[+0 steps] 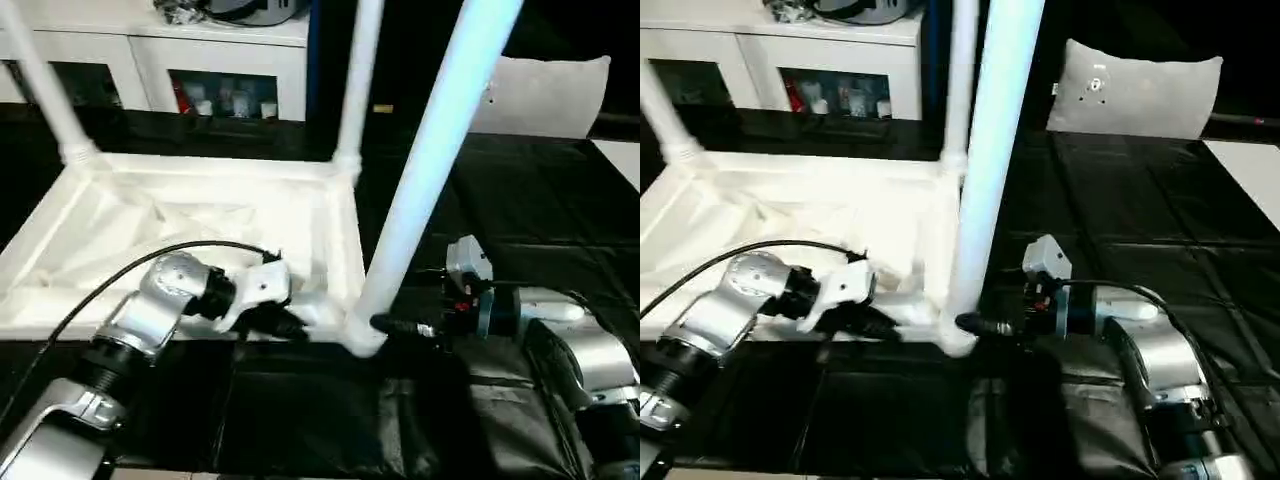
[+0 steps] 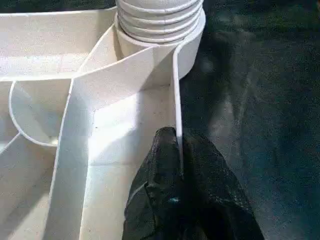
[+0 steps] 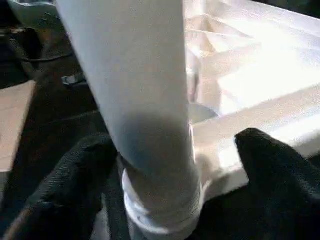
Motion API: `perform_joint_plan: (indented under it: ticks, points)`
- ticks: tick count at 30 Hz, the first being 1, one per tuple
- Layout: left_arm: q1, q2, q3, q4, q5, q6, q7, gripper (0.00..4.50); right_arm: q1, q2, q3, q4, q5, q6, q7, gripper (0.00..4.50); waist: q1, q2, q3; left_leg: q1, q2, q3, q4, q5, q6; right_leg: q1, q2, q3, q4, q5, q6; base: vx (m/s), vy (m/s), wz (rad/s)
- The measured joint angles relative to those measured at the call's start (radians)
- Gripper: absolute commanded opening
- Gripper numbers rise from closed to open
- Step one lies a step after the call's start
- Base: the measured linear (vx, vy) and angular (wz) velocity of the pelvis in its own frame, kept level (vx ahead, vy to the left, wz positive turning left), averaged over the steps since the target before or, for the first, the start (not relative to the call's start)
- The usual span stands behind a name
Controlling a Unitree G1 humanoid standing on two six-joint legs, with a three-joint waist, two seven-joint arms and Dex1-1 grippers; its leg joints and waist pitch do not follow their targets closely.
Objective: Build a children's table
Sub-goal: Rotate leg to tighten
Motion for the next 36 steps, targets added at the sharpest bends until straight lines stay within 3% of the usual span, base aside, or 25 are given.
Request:
perform_joint_plan:
  ticks: [6, 24, 30, 36]
  points:
    - [0.000, 0.002, -0.012, -0.001, -0.001, -0.027, -0.039, 0.00, -0.001, -0.017, 0.056, 0.010, 0.019, 0.022, 0.084, 3.50, 0.019, -0.002, 0.000, 0.000, 0.000, 0.000, 0.000, 0.000, 0.000, 0.000, 0.000, 0.000, 0.000, 0.000, 0.000, 0.000, 0.000, 0.00]
    - [0.000, -0.001, -0.020, 0.000, 0.000, -0.046, -0.054, 0.00, 0.001, -0.035, 0.086, 0.007, 0.017, 0.043, 0.104, 2.08, 0.021, -0.006, 0.000, 0.000, 0.000, 0.000, 0.003, 0.000, 0.000, 0.000, 0.000, 0.000, 0.003, 0.000, 0.000, 0.000, 0.000, 0.00]
    - [0.006, -0.014, -0.011, -0.021, -0.015, 0.039, -0.039, 0.00, 0.047, -0.009, 0.061, -0.066, 0.036, 0.127, 0.034, 2.02, 0.022, -0.005, 0.000, 0.001, 0.000, 0.000, 0.003, 0.000, 0.000, 0.000, -0.001, 0.000, 0.004, 0.000, 0.000, 0.000, 0.000, 0.00]
    - [0.012, -0.034, 0.018, -0.044, 0.006, 0.169, 0.067, 0.00, 0.082, 0.081, 0.015, -0.104, 0.022, 0.177, -0.173, 2.02, 0.003, -0.006, 0.000, 0.007, 0.000, 0.000, 0.004, 0.002, -0.003, 0.001, 0.000, 0.002, 0.010, 0.000, 0.000, 0.000, 0.000, 0.00]
